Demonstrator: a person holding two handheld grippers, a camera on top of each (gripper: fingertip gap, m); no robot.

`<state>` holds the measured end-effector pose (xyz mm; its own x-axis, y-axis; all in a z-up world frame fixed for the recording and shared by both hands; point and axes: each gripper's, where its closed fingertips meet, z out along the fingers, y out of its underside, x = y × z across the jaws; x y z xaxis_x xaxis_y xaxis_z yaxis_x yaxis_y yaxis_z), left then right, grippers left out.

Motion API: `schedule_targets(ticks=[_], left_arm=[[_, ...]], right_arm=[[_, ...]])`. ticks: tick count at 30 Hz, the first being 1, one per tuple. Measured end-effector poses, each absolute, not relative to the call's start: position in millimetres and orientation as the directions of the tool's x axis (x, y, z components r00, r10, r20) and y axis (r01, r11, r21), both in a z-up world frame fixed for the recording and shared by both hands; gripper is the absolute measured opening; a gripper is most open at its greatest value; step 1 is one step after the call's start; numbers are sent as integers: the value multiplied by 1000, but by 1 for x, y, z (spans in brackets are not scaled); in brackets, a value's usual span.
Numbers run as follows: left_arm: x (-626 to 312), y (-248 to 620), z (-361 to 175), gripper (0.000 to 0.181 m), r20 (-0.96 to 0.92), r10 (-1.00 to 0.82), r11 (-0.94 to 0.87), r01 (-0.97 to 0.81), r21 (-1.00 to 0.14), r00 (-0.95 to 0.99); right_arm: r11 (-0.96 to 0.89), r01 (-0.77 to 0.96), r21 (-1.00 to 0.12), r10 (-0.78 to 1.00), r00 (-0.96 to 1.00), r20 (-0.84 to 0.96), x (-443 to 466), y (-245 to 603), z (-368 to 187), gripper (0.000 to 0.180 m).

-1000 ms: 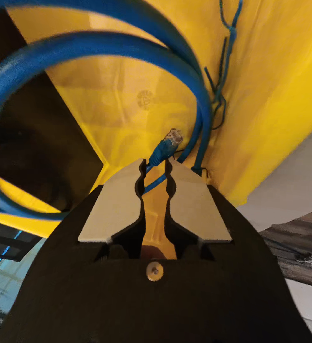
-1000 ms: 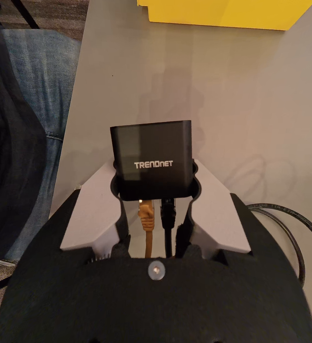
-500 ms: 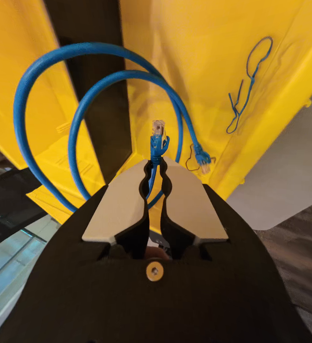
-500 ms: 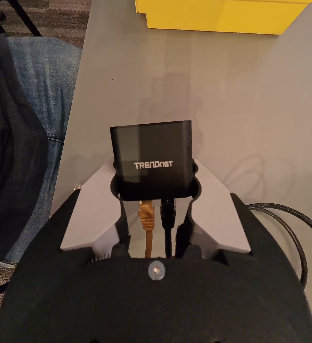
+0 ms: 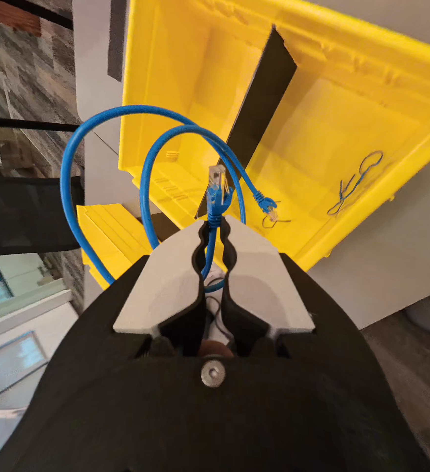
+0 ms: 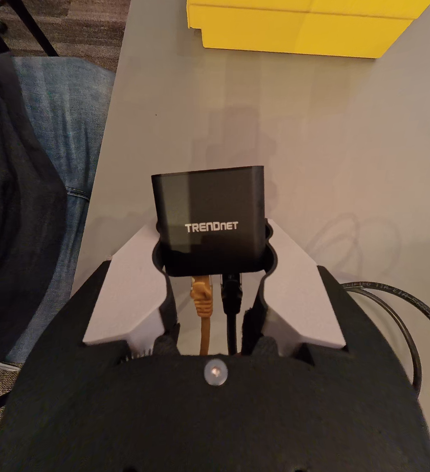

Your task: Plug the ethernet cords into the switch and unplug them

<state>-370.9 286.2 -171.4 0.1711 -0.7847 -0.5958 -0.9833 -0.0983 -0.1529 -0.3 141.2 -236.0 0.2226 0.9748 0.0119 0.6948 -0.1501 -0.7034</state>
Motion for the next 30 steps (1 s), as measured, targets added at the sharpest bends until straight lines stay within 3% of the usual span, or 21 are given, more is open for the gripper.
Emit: schedule_targets(ticks=[9,16,23,30], left_arm=[[-362,276,-148,8,-582,-689,-202,-886,-418,432],[-330,267,-97,8,-576,-611,-158,-797,-583,543],[-252,231,-47,7,-424,-638,-66,-594,-802,643],[-160,207,-100,8,-166,-691,-157,-370,-916,704]], right_arm=[[-148,690,-709,974,226,17,-1,141,-233,72],[-149,685,-713,973,232,20,0,142,-230,72],[-165,655,-737,968,251,6,6,145,-226,73],[-194,647,-737,957,289,1,19,149,-226,73]])
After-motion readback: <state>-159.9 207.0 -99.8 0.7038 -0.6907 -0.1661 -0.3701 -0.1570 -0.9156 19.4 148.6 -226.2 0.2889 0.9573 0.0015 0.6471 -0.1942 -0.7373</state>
